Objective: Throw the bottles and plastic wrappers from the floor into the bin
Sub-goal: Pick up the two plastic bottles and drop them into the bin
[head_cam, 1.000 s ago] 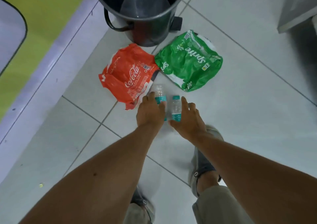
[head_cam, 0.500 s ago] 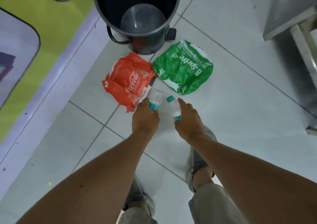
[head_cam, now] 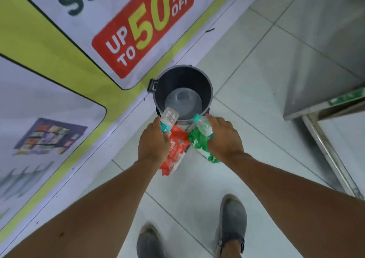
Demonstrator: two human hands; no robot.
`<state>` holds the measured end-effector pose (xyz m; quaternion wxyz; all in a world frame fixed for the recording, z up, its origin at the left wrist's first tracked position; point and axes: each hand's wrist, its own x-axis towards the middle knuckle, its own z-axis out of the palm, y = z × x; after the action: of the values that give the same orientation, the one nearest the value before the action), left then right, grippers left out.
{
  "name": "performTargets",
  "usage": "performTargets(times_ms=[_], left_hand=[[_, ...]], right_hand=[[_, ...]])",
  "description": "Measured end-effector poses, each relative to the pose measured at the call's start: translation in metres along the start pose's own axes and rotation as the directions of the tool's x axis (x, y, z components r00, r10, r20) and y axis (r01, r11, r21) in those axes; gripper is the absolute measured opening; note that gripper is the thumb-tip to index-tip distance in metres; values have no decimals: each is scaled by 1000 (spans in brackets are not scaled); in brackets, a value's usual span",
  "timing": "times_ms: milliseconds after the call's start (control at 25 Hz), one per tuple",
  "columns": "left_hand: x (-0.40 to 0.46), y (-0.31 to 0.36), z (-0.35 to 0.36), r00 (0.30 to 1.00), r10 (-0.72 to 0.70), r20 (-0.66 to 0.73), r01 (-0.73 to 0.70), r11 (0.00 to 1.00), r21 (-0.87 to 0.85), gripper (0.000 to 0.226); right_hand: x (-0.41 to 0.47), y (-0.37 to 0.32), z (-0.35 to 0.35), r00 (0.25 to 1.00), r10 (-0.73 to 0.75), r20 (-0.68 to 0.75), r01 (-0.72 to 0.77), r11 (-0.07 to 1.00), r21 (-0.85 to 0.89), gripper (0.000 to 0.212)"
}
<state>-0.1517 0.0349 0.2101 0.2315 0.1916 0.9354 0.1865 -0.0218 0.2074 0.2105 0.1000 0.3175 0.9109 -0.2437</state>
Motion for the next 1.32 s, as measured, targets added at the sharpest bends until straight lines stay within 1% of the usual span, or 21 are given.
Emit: performTargets(times_ms=[80,120,200,280,400,560,680,760,840,960,1200,1320], left_hand=[[15,5,-5,1000,-11,-9,11,1000,9,53],[20,5,-5,1000,-28,-8,28,1000,9,56],[27,4,-4,999,-46,-1,46,999,23,58],[29,-1,-1,999,-44,11,43,998,54,56],[28,-11,4,998,-60,23,58,995,80,56],[29,-14,4,997,-71,20,69,995,67,60],[32,-8,3,997,-79,-15,79,997,23,59],[35,-3,3,997,-82,-5,82,996,32,58],[39,3,1,997,-77,-3,77,994,71,59],[50,11,-2,998,-52,-19,55,984,167,60],[73,32,7,1000,-22,16,17,962,272,61],[82,40,19,999,2,46,-17,947,321,57]], right_hand=[[25,-14,-7,998,-25,51,26,999,-28,83],[37,-19,-7,997,-14,72,16,999,-28,80],[58,-29,-5,996,11,86,-8,999,-33,65],[72,-37,0,995,18,95,-11,997,-71,57],[84,-42,7,996,18,92,-5,991,-135,55],[94,-40,7,994,35,101,-21,990,-138,53],[95,-38,4,994,38,105,-28,995,-97,55],[90,-33,2,996,37,81,-34,998,-45,59],[78,-28,0,999,21,43,-20,1000,-14,62],[57,-11,1,1000,20,22,-20,999,-25,64],[37,19,14,995,58,78,-52,996,-72,69],[38,23,22,994,65,86,-60,996,-59,71]])
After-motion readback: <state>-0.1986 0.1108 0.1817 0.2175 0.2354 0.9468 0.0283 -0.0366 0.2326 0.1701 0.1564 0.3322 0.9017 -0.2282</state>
